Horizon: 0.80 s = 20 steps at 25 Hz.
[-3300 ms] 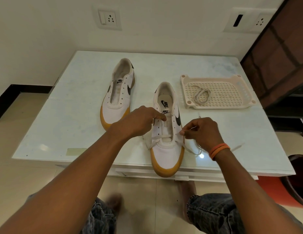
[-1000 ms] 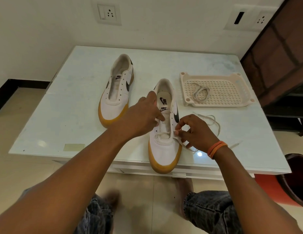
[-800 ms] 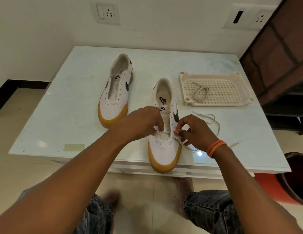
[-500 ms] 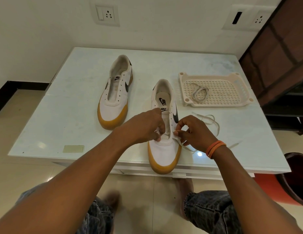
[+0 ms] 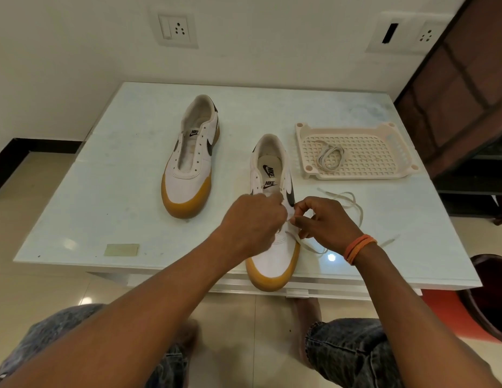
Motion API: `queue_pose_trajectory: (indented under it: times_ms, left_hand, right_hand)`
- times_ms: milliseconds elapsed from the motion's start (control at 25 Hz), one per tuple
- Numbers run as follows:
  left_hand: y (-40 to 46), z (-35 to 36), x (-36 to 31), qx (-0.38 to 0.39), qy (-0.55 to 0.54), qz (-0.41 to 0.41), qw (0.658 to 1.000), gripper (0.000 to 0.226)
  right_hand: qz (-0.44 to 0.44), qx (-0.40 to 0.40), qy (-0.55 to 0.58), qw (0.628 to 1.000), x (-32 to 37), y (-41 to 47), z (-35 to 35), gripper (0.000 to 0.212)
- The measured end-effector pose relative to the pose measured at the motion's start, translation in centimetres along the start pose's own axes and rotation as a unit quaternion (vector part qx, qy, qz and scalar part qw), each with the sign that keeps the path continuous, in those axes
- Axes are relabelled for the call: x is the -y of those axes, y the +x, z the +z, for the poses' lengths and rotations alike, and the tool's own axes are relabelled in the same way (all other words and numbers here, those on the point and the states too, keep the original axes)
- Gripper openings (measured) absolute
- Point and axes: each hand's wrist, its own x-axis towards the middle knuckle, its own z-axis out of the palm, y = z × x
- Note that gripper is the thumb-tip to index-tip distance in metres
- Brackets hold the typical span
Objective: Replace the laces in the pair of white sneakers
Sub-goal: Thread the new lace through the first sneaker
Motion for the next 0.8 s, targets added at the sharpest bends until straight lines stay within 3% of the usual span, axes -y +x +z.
queue_pose_trajectory:
  times_ms: [120, 240, 400, 520, 600, 680, 800]
  left_hand:
    - [0.2, -0.2, 0.3, 0.025, -0.073, -0.016, 0.997, 0.012]
    - [0.4, -0.7, 3.2, 0.065, -0.167, -0.055, 0.982, 0.022]
    - [0.4, -0.5, 4.3, 0.092, -0.213, -0.061, 0.971, 0.029]
    - [0.4, -0.4, 4.5, 0.092, -0.227, -0.062, 0.968, 0.029]
    - [0.4, -0.4, 4.4, 0.081, -0.247, -0.058, 0.964, 0.027]
    - [0.6, -0.2, 3.3, 0.065, -0.249, -0.049, 0.965, 0.020]
    - [1.1, 0.6, 1.0, 0.045, -0.217, -0.009, 0.975, 0.016]
  right_hand:
    - [0.013, -0.003, 0.028, 1.000, 0.1, 0.0, -0.2, 0.007]
    - [0.045, -0.002, 0.096, 0.994, -0.1, 0.1, -0.6, 0.011]
    - [0.069, 0.047, 0.123, 0.989, -0.1, 0.0, -1.1, 0.012]
    - [0.087, -0.029, 0.138, 0.986, -0.9, 0.0, -2.4, 0.009]
    - [0.116, -0.139, 0.077, 0.980, -2.7, 0.0, -4.4, 0.009]
    - [0.177, -0.168, -0.042, 0.969, -4.8, -0.3, -6.5, 0.012]
    - [0.296, 0.010, -0.221, 0.929, -6.2, -1.4, -7.3, 0.027]
